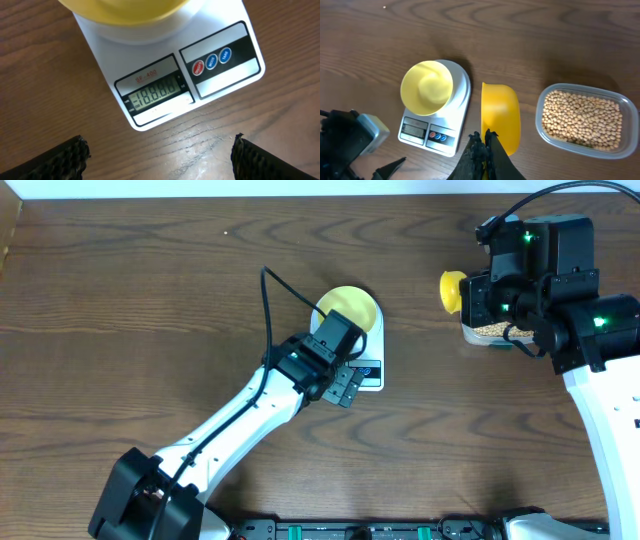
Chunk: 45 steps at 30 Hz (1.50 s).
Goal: Scoop item into bowl and weigh 50g on scale
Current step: 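Withdraw the left gripper from the scale toward the left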
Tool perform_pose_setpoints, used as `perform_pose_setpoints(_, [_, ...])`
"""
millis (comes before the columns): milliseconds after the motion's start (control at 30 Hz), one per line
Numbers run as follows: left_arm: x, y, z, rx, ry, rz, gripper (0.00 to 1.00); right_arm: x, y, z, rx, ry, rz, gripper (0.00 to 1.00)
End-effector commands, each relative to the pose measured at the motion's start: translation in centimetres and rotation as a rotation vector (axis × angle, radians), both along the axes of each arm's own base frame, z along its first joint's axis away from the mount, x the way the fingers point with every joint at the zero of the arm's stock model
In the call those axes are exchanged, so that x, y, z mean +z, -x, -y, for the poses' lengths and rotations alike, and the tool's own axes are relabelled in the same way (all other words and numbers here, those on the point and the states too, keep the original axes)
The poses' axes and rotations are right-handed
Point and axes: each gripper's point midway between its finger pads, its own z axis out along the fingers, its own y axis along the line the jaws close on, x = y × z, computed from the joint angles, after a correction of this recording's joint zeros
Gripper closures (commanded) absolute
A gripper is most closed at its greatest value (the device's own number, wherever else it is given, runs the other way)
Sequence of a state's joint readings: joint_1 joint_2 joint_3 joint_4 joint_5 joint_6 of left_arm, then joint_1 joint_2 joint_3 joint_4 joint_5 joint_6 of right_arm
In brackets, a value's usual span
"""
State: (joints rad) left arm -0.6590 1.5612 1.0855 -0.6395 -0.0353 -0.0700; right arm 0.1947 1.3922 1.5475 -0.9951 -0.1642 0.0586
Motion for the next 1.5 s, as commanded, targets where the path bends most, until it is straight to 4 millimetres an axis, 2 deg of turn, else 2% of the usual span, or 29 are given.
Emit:
perform_pose_setpoints(0, [0.3,-0.1,-0.3,-0.01,-0.002,0.011,0.07,0.4,0.0,0.1,0.005,0.022,0.017,0.99])
perform_pose_setpoints(933, [0.3,0.0,-0.3,-0.004,-0.001,0.006,0.07,0.9,-0.3,-0.7,0.032,-0.013,0.039,0.99])
perform_pose_setpoints(1100, [0.3,1.2,1.3,-0.232,0.044,-0.03,0.07,0.9,-0.4,-0.2,0.012,0.008,0.043,0.99])
perform_pose_setpoints(1267, [1.4,2.3,2.4,-0.426,0.249,-0.099,0.07,0.9,-0.4,-0.2,0.012,0.008,0.045,0.99])
perform_pose_setpoints(1333, [2.1,1.8,1.7,-0.442,0.316,-0.1,0.07,0.9,-0.5,-0.2,0.012,0.008,0.047,0.99])
perform_pose_setpoints(1467, [2.3,-1.0,-2.6,-0.348,0.315,-0.058,0.07,1.1,-0.6,-0.2,0.012,0.006,0.055,0.99])
